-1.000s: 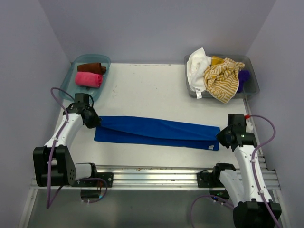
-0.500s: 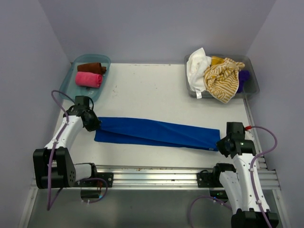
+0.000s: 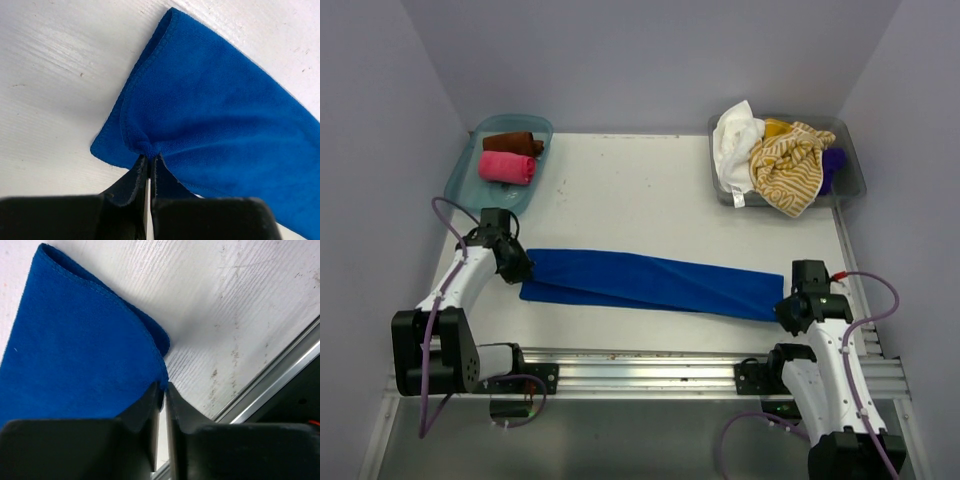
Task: Roll the towels
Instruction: Fold the towel
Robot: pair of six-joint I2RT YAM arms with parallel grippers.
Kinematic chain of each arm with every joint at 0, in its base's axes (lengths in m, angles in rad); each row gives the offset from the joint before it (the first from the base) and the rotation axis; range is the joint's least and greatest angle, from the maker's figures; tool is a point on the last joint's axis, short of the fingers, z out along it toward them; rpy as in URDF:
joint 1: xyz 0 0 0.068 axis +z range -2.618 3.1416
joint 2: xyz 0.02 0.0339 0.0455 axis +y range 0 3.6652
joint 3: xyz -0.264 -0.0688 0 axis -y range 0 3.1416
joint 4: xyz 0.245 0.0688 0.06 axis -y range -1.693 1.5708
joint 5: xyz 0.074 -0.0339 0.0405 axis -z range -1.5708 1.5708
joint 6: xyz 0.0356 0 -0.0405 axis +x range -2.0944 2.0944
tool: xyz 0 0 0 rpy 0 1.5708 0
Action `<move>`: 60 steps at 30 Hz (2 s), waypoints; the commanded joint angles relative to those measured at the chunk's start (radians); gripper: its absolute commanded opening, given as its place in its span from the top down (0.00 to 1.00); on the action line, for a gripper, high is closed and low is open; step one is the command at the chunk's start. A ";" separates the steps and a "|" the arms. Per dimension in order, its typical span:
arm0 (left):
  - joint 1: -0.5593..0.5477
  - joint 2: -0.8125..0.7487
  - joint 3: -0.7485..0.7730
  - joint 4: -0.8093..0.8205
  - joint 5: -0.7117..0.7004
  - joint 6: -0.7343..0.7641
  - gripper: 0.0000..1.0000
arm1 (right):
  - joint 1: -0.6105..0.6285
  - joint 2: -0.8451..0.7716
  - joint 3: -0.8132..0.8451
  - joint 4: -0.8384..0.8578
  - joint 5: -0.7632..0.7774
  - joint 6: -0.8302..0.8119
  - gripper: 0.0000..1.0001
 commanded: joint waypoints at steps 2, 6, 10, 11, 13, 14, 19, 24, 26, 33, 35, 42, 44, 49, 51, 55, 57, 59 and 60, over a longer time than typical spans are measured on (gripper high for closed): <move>0.009 -0.009 -0.009 0.010 -0.017 -0.029 0.91 | -0.002 0.000 -0.002 0.062 0.005 -0.030 0.63; 0.011 -0.064 0.003 -0.007 -0.017 -0.034 0.33 | -0.002 0.006 0.052 0.090 -0.031 -0.088 0.47; 0.012 -0.147 0.078 -0.030 -0.068 -0.034 0.33 | -0.002 0.012 0.104 0.113 -0.026 -0.142 0.49; 0.012 -0.165 0.088 -0.007 -0.063 -0.029 0.33 | -0.002 0.018 0.112 0.122 -0.029 -0.152 0.51; 0.011 -0.193 0.103 0.030 -0.011 -0.005 0.35 | -0.004 0.052 0.132 0.168 -0.037 -0.195 0.56; 0.007 -0.191 0.108 0.065 0.024 0.003 0.37 | -0.002 0.072 0.136 0.185 -0.060 -0.212 0.57; -0.083 -0.075 0.126 0.032 -0.017 0.009 0.51 | -0.002 0.286 0.202 0.224 -0.181 -0.310 0.79; -0.069 -0.099 0.100 -0.071 -0.181 -0.040 0.38 | -0.002 0.185 0.144 0.176 -0.129 -0.277 0.67; -0.065 -0.104 0.082 -0.096 -0.192 -0.063 0.29 | -0.002 0.167 0.133 0.170 -0.132 -0.269 0.63; -0.065 -0.075 0.022 -0.085 -0.181 -0.107 0.41 | -0.002 0.171 0.136 0.164 -0.150 -0.264 0.62; -0.065 -0.061 0.016 -0.071 -0.164 -0.112 0.42 | -0.002 0.171 0.142 0.159 -0.150 -0.266 0.61; -0.065 -0.018 -0.032 -0.010 -0.118 -0.121 0.39 | -0.002 0.161 0.149 0.142 -0.150 -0.271 0.61; -0.065 -0.001 -0.040 0.010 -0.101 -0.121 0.42 | -0.002 0.159 0.149 0.136 -0.149 -0.269 0.61; -0.065 0.019 -0.055 0.060 -0.086 -0.113 0.60 | -0.002 0.159 0.153 0.095 -0.120 -0.240 0.59; -0.065 0.034 -0.050 0.068 -0.086 -0.110 0.81 | -0.002 0.167 0.149 0.081 -0.111 -0.226 0.56; -0.065 0.030 -0.018 0.064 -0.061 -0.095 1.00 | -0.002 0.188 0.135 0.049 -0.086 -0.200 0.53; -0.065 0.013 -0.001 0.055 -0.071 -0.087 1.00 | -0.002 0.197 0.118 0.032 -0.077 -0.173 0.53; -0.065 -0.007 0.013 0.035 -0.080 -0.080 1.00 | -0.002 0.202 0.101 0.024 -0.069 -0.151 0.54; -0.065 -0.013 0.022 0.032 -0.084 -0.077 1.00 | -0.002 0.201 0.086 0.010 -0.065 -0.128 0.55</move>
